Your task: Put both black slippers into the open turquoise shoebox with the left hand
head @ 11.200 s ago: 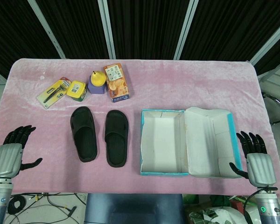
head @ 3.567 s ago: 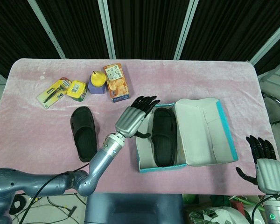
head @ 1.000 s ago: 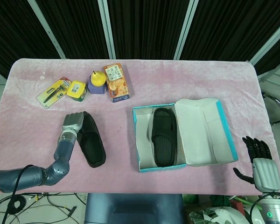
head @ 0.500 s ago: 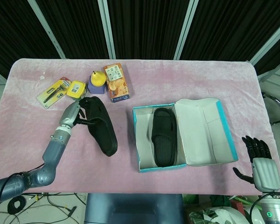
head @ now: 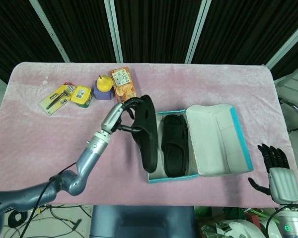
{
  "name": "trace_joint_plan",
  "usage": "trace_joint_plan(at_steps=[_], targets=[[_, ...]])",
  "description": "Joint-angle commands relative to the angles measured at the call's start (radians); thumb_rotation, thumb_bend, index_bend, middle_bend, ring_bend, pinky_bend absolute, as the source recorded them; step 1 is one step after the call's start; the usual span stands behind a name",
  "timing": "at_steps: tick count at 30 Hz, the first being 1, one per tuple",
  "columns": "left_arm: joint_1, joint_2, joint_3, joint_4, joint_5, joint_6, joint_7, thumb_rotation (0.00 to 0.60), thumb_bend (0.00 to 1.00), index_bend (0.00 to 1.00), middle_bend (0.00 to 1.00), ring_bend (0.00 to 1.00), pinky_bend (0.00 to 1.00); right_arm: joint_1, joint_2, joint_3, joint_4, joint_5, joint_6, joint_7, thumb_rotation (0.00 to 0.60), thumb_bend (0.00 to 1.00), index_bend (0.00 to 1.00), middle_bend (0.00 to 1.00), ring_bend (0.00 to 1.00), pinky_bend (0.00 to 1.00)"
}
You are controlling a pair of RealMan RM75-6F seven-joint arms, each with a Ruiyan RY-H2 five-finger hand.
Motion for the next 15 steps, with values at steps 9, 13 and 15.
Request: trace_joint_plan(at_steps=[9, 13, 15], targets=[[-0.115, -0.158, 0.036, 0.174, -0.011, -0.063, -0.016, 0.6, 0.04, 0.28, 0.47, 0.43, 0.53, -0.01, 0.002, -0.001, 0.007, 0.01, 0.007, 0.013, 0.6, 0.11, 0.07, 0.05, 0.0, 0.04], [-0.131, -0.203, 0.053, 0.285, 0.026, -0.001, 0.012, 0.6, 0.04, 0.28, 0.48, 0.43, 0.53, -0.011, 0.002, 0.0, 0.009, 0.011, 0.007, 0.017, 0.6, 0.11, 0.07, 0.05, 0.0, 0.04], [-0.132, -0.219, 0.067, 0.335, 0.054, 0.043, 0.017, 0.6, 0.04, 0.28, 0.48, 0.43, 0.53, -0.012, 0.002, 0.0, 0.01, 0.013, 0.007, 0.018, 0.6, 0.11, 0.07, 0.05, 0.0, 0.04]])
